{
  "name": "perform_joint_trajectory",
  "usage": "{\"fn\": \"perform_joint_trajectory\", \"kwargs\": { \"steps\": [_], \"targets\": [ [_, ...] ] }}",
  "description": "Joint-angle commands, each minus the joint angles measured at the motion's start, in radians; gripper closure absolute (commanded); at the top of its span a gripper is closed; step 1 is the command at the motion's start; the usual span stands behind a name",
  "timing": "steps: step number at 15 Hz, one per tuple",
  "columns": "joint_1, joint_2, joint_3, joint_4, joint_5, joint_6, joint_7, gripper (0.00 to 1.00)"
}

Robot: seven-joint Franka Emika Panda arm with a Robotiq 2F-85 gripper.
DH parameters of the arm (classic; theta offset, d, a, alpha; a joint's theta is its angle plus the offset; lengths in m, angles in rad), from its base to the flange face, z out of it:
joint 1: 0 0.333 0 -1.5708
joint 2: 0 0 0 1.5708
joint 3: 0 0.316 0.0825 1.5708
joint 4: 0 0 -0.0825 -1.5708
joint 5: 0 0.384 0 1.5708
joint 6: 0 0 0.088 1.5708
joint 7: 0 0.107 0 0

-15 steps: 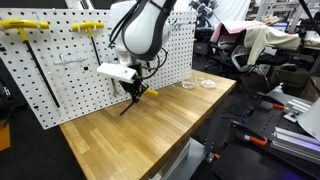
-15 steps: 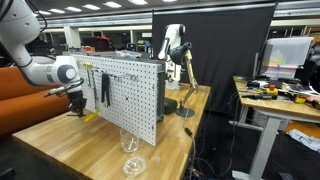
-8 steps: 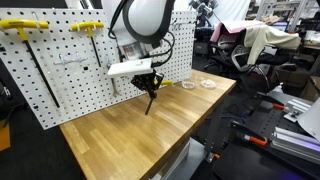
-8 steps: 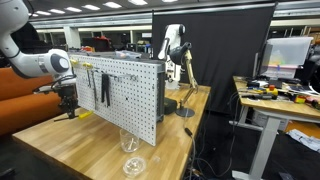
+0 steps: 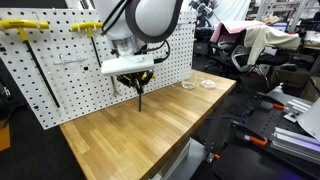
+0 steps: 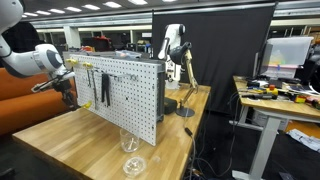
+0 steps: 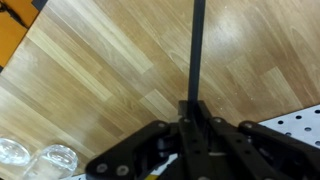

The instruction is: Put the object

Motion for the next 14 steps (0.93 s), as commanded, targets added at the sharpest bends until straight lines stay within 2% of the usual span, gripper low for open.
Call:
{"fn": "perform_joint_trajectory", "kwargs": {
  "steps": [1, 8, 11, 13, 14],
  "targets": [
    [-0.019, -0.005, 0.016, 0.0, -0.05, 0.065, -0.106, 0.98],
    [-0.012, -0.006, 0.071, 0.025, -0.004, 0.176, -0.335, 0.98],
    [0.035, 0.003, 0.043, 0.056, -0.036, 0.16, -0.312, 0.98],
    [0.033, -0.002, 0.048, 0.044, -0.012, 0.159, -0.306, 0.98],
    [0.035, -0.001, 0.048, 0.046, -0.01, 0.158, -0.306, 0.91]
  ]
}}
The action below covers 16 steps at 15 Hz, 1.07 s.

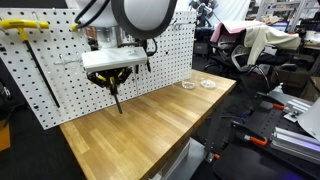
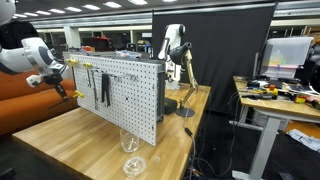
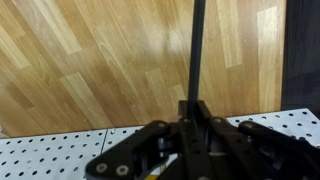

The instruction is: Put the object

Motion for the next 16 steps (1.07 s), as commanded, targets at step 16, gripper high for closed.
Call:
{"fn": "perform_joint_trajectory", "kwargs": {
  "steps": [16],
  "targets": [
    [0.208, 0.06, -0.108, 0.141, -0.156, -0.068, 0.064, 0.98]
  ]
}}
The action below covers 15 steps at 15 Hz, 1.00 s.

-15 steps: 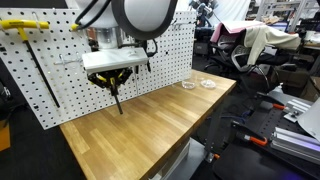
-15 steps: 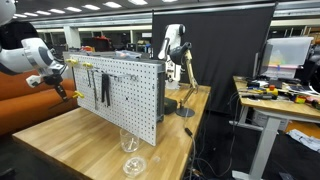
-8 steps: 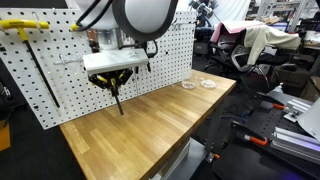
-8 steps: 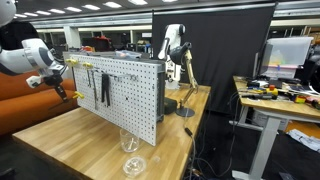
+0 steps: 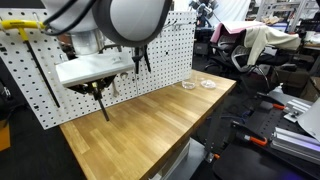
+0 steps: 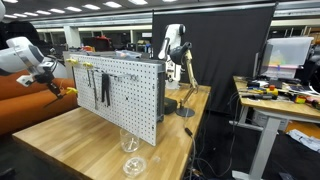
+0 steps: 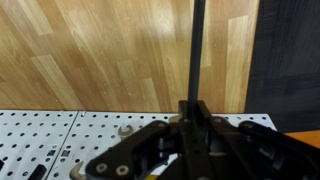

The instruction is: Put the object

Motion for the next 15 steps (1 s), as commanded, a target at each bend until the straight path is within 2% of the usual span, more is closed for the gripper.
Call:
{"fn": "perform_joint_trajectory", "kwargs": {
  "steps": [1, 6, 11, 15],
  "targets": [
    [0.066, 0.008, -0.045, 0.052, -0.061, -0.043, 0.025, 0.98],
    [0.122, 0.024, -0.106, 0.12, -0.186, -0.023, 0.17, 0.98],
    [0.11, 0.087, -0.128, 0.247, -0.294, -0.024, 0.32, 0.98],
    [0.094, 0.142, -0.135, 0.343, -0.345, -0.032, 0.356, 0.98]
  ]
}}
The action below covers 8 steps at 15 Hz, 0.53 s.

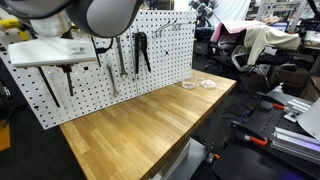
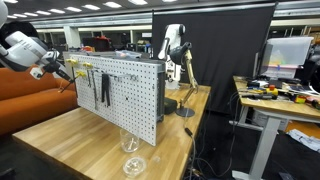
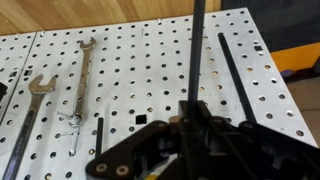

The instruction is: Put the object

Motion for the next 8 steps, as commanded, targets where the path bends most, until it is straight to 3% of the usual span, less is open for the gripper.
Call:
{"fn": "perform_joint_trajectory", "kwargs": {
  "steps": [1, 8],
  "targets": [
    [-0.01, 0.047, -0.002, 0.078, -0.053, -0.011, 0.039, 0.98],
    [-0.022, 0.058, 0.004, 0.081, -0.07, -0.006, 0.032, 0.98]
  ]
}}
